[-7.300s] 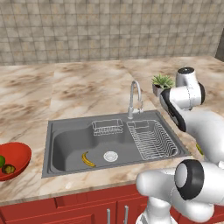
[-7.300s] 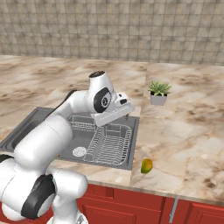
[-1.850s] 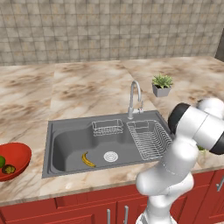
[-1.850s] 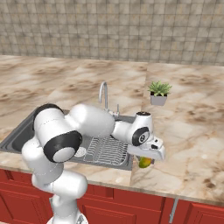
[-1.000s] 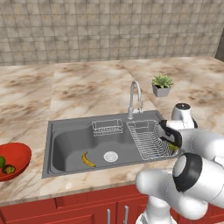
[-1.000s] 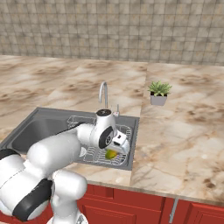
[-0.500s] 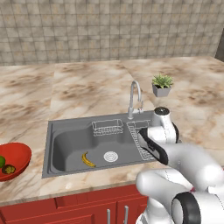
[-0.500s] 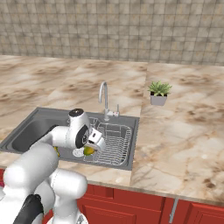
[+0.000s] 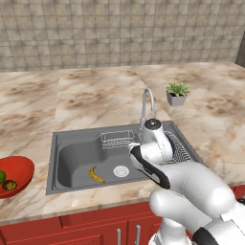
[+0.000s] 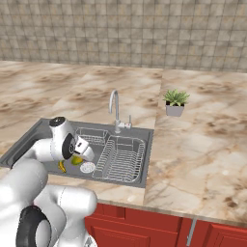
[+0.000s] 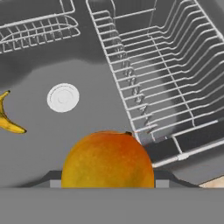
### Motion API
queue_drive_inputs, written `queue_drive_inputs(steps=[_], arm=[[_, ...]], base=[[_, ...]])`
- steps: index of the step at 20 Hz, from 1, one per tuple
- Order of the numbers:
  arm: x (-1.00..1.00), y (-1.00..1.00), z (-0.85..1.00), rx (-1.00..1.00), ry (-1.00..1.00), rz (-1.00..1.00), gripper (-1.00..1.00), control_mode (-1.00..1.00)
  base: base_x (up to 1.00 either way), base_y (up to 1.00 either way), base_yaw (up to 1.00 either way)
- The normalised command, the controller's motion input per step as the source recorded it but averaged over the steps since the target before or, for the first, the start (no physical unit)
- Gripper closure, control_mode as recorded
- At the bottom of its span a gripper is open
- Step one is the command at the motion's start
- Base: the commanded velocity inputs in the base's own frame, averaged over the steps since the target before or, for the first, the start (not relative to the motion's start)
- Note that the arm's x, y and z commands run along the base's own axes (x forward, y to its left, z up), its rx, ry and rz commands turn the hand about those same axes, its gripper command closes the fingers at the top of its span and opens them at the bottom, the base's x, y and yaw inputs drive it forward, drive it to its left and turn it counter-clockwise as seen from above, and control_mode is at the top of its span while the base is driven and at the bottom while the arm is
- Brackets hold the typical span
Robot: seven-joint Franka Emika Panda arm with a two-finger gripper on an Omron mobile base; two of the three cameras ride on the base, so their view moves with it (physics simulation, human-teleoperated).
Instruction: There is a mixed pile of frozen fruits and vegetables on the counter. Locate all the frozen vegetables and place the items in a bowl on the counter. Take all the frozen fruits and defrost them in a running sink.
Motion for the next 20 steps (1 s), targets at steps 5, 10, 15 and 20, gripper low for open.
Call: queue_drive_inputs(steps=[5,10,15,20], arm=[[0.18,0.74,0.0,0.0,-0.04,0.0,1.0,-1.0],[0.38,0.56,-0.04,0.0,0.0,0.0,1.0,-1.0],[0.56,0.41,-0.22,0.0,0.0,0.0,1.0,-1.0],[0.49,0.45,-0.41,0.0,0.0,0.0,1.0,-1.0]], base=[[0.0,0.0,0.0],[0.0,0.0,0.0],[0.0,0.0,0.0],[0.0,0.0,0.0]])
